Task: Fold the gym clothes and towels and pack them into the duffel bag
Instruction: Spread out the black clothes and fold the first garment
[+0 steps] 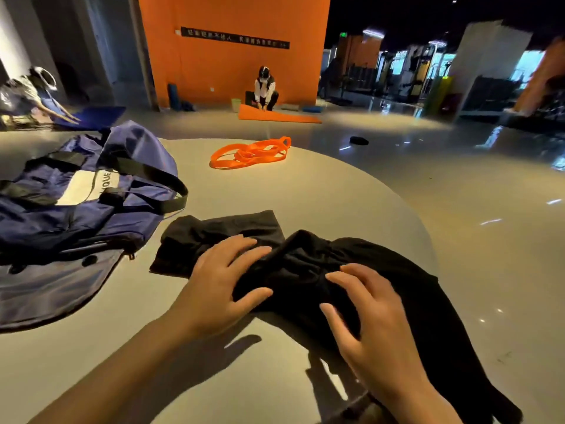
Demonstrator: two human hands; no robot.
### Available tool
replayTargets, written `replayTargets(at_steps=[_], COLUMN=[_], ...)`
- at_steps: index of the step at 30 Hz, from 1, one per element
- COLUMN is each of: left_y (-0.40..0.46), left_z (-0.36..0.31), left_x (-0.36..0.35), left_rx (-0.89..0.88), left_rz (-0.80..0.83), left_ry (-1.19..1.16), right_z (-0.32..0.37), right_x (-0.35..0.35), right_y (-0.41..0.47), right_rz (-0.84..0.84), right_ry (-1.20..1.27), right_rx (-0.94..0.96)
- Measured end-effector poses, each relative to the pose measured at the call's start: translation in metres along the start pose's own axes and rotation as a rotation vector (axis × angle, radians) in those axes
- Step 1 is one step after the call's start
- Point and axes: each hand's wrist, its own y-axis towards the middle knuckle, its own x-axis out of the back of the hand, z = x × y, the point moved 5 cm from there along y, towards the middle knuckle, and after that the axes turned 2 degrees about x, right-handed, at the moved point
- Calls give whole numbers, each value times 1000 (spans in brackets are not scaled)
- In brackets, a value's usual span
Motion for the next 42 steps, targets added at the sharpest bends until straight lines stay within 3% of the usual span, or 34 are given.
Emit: replayTargets(at_steps=[1, 4, 6, 16, 22, 29, 36, 42], left_y=[5, 9, 5, 28, 79, 140, 142, 141], left_z=[-7, -11, -11, 41, 91, 135, 139, 140], left_x=[-14, -56, -69, -62, -73, -86, -88, -85], left_rx=[-33, 47, 63, 227, 400, 620, 666, 659], left_rz=[125, 427, 416, 338, 364, 225, 149, 117], left_ry=[60, 161, 216, 173, 342, 418, 426, 436], right_z=[-16, -64, -75, -83, -92, -102, -103, -94], right_x=[8, 7, 1, -50, -115, -182, -214, -195], right_y=[-6, -28, -37, 35, 114, 192, 235, 209], right_rz=[44, 464, 538, 553, 539, 357, 310, 205], right_ry=[-109, -309, -317, -275, -233, -171, -142, -204], right_rx=[-79, -326, -329, -151, -83, -22, 42, 118])
